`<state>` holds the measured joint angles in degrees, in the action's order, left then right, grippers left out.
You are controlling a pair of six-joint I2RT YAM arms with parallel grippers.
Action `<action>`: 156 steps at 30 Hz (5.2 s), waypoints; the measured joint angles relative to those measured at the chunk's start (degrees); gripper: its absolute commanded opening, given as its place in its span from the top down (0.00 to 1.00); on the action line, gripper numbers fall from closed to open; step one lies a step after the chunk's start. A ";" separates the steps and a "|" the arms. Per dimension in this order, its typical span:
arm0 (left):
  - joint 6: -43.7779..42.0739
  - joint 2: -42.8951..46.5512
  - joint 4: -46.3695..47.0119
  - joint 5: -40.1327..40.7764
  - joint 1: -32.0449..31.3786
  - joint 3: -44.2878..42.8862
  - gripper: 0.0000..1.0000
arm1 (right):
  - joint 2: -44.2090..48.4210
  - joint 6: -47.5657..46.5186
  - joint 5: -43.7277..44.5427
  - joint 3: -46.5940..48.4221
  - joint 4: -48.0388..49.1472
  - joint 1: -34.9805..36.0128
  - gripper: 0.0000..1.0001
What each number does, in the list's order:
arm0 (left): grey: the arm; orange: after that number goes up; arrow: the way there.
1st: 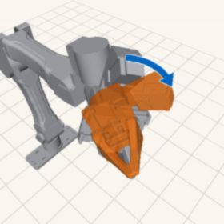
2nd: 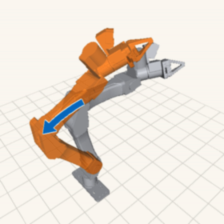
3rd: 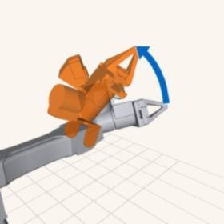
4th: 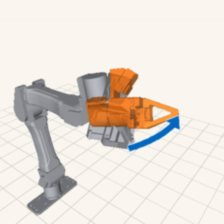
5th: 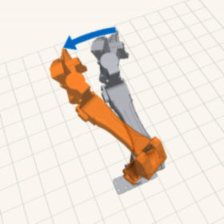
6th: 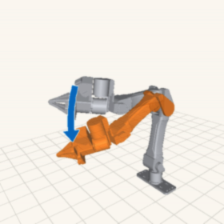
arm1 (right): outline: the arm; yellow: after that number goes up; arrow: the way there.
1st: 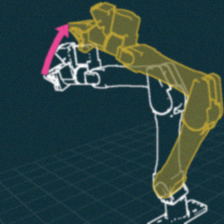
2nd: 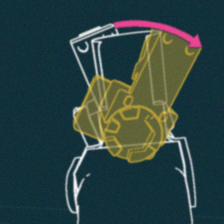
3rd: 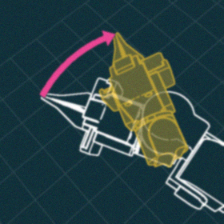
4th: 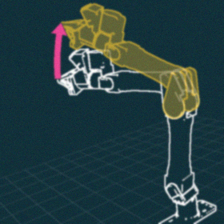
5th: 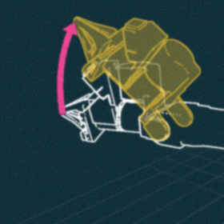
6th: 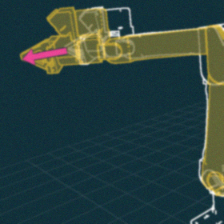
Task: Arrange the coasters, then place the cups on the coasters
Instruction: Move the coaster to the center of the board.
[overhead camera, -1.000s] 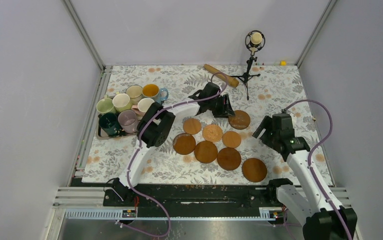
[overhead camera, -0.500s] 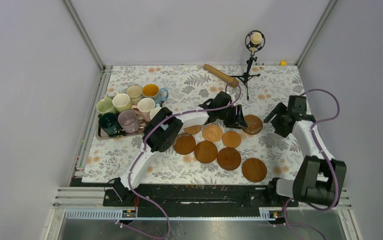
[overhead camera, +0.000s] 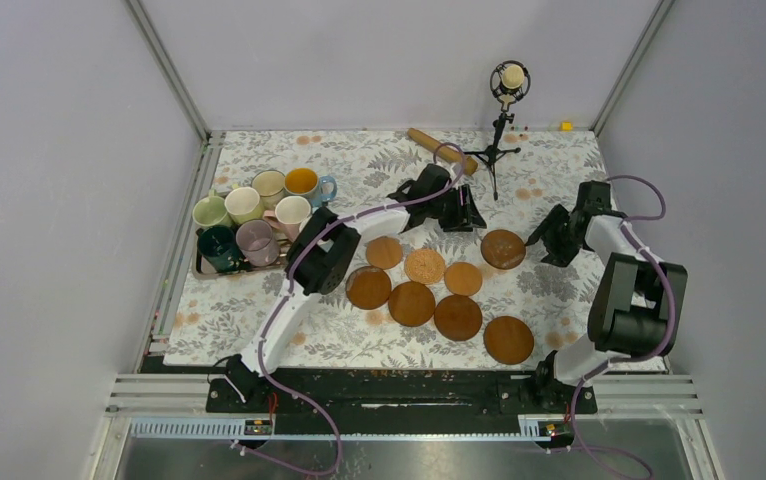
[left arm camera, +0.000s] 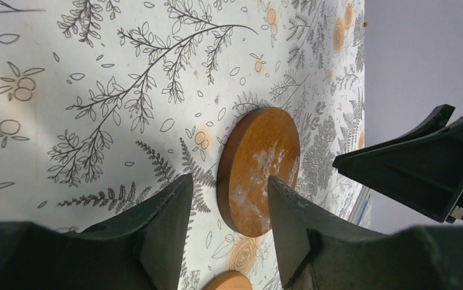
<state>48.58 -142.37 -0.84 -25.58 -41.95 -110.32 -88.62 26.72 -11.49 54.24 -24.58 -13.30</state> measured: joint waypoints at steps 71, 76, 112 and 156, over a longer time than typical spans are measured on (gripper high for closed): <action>-0.48 0.52 5.25 1.55 -6.93 4.15 0.50 | -24.13 -13.75 20.50 26.14 -20.33 5.86 0.58; -0.04 0.42 5.68 1.42 -6.93 4.15 0.51 | -24.11 -14.86 22.86 25.20 -20.52 8.26 0.58; 3.17 0.20 8.94 1.42 -8.37 4.90 0.51 | -19.37 -15.72 15.54 27.17 -20.52 11.80 0.61; 3.56 1.18 14.45 -0.98 -11.19 9.99 0.52 | -19.17 -14.82 15.61 14.99 -20.85 11.80 0.63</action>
<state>52.14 -141.18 13.61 -26.57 -53.15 -100.33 -107.79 11.90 4.12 69.23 -45.43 -1.50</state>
